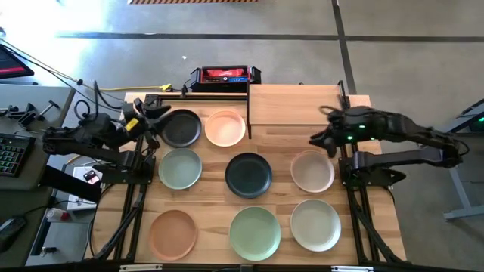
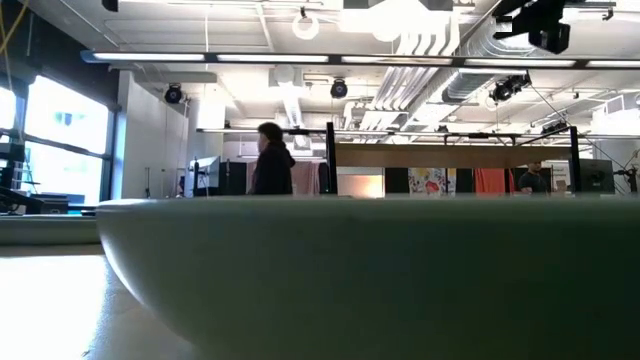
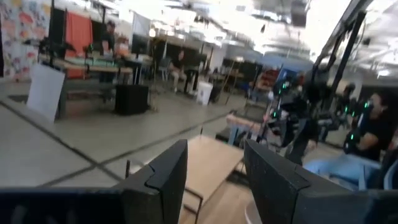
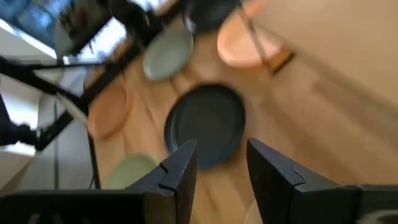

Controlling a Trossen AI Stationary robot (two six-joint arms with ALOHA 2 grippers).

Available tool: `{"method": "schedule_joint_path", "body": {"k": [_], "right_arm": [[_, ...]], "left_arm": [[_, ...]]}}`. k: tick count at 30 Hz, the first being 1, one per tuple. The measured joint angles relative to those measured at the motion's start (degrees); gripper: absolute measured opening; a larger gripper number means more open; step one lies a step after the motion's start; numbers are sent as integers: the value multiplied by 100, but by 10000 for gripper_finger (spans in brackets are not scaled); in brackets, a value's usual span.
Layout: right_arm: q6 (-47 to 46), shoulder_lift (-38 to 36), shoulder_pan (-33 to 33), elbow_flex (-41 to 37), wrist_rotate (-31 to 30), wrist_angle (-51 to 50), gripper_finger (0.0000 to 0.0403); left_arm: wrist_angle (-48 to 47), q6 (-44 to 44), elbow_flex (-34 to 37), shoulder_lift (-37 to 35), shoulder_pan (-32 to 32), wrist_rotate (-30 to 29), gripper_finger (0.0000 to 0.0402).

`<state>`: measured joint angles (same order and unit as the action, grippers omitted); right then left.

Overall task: Place and stack plates onto a shelf
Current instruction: Put the white plate on the shelf

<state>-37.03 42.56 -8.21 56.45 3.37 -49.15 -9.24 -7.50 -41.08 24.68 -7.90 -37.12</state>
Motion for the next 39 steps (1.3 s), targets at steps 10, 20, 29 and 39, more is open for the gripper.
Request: {"method": "schedule_joint_path", "body": {"k": [10,20,29,39], "right_arm": [[-843,1398,115,-5,429,-10,123],[-2020,2326,1043,-9,437,10,123],[-3190,2964,1917,-11,135,29,123],[-3520,3692,2251,-14,102,11,123]], "left_arm": [[-1159,-792,-1,11,0,74,147],[-1970,-1558,-2,11,0,675,147],[-2154,-1793,-1,62,0,846,147],[-2336,-1793,-2,492,0,961,147]]}}
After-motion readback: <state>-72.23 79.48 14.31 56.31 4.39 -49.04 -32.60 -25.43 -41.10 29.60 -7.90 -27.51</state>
